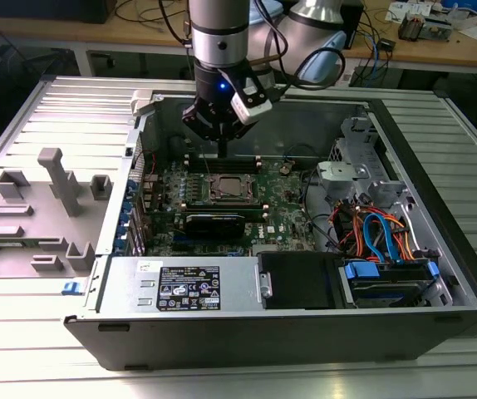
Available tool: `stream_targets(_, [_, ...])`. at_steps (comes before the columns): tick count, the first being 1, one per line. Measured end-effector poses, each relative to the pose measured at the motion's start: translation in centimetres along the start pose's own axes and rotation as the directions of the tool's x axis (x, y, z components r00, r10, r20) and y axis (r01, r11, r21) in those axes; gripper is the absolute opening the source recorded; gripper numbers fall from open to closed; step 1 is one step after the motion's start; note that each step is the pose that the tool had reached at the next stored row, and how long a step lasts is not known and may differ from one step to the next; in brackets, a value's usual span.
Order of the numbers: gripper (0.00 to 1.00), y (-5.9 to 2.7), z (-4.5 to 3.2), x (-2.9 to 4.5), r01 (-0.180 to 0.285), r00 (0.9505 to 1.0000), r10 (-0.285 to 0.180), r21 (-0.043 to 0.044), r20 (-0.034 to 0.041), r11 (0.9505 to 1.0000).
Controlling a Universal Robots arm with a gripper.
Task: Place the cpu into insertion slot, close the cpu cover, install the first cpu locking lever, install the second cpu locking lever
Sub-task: 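Install the first cpu locking lever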
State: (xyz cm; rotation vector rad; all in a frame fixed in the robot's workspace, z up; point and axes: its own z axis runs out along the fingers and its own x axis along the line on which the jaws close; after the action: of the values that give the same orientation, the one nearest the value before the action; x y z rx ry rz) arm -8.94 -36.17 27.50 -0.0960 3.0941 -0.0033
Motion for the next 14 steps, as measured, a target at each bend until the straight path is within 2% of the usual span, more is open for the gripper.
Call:
stream_targets(3, [0.11,0.06,-0.04,0.88,0.0,1.0,0.0,0.0,0.0,1.0])
stream_targets(5, [0.11,0.14,-0.05,2.27,0.0,1.0,0.0,0.0,0.0,1.0])
stream_targets(9, [0.11,0.23,0.16,4.03,0.0,1.0,0.0,-0.0001,0.0001,1.0])
stream_targets(10, [0.11,0.24,0.17,4.3,0.0,1.0,0.0,-0.0001,0.0001,1.0])
stream_targets(14, [0.11,0.32,0.35,4.5,0.0,1.0,0.0,0.0,0.0,1.0])
